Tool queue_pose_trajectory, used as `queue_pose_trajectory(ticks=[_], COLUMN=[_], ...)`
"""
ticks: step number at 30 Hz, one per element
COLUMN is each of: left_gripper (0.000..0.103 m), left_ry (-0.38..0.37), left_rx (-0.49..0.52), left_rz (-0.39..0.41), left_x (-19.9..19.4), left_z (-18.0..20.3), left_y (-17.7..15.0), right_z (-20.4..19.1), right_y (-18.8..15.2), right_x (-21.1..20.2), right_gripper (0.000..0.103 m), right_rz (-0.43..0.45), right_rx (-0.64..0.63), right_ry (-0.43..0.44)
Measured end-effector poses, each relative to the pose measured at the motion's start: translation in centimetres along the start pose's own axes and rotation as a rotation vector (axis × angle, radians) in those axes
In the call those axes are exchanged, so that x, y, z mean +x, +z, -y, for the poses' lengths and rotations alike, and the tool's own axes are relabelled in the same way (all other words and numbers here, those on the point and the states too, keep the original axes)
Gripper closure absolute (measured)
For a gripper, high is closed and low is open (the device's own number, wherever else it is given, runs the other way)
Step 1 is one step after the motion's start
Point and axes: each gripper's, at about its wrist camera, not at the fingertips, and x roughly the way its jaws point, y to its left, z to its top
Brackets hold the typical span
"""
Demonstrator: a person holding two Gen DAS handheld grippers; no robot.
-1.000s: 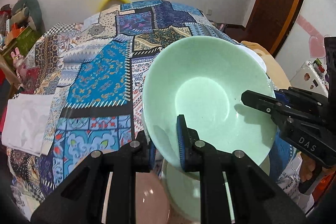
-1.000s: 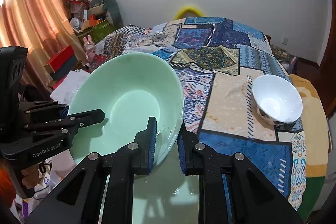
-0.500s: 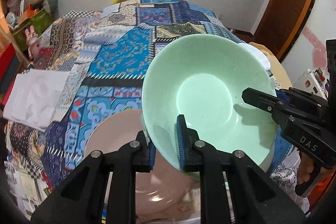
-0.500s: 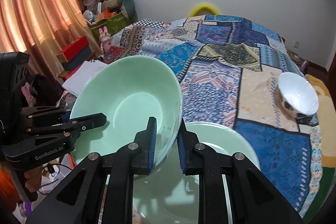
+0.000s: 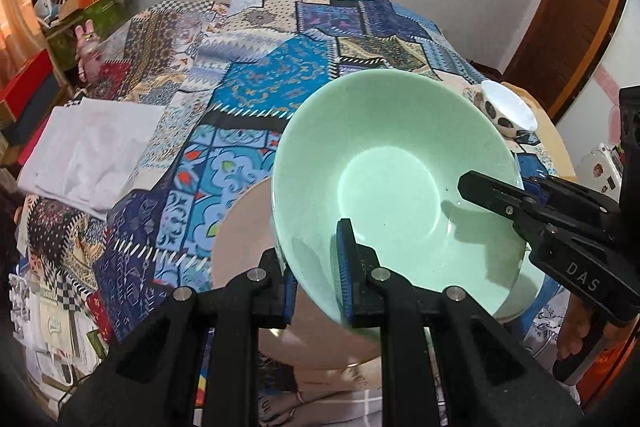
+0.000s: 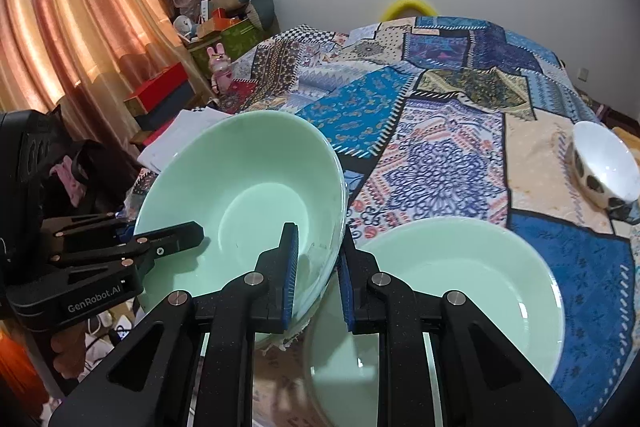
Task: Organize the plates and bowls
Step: 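Lift the light green bowl with the left tool into the pink bowl, then open the left tool to release the green bowl into the pink bowl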
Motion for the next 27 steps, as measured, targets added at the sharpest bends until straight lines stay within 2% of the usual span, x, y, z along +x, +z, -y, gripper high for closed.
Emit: queue_pose_trajectory(ticks=[16,22,27], left_gripper=[0.086,0.086,0.086], left_ry=[-0.003,0.012,0.002], left_rx=[-0.132,-0.116,-0.110], left_rz=[-0.054,-0.041,-0.063], left_x=[1.8,1.9,2.7], left_z=[-4.3,-4.7,-4.9], left_y=[-2.9,-3.3,-3.6], right_z=[-2.0,-1.6,-1.7], right_y=[-1.0,-1.3,-1.5], right_x=[2.9,3.3,3.2], right_gripper=[0.086,0.086,0.086], right_rz=[-0.053,-0.073,-0.069], right_rx=[0.020,0.021,-0.001], right_ry=[0.020,0.006,-0.012])
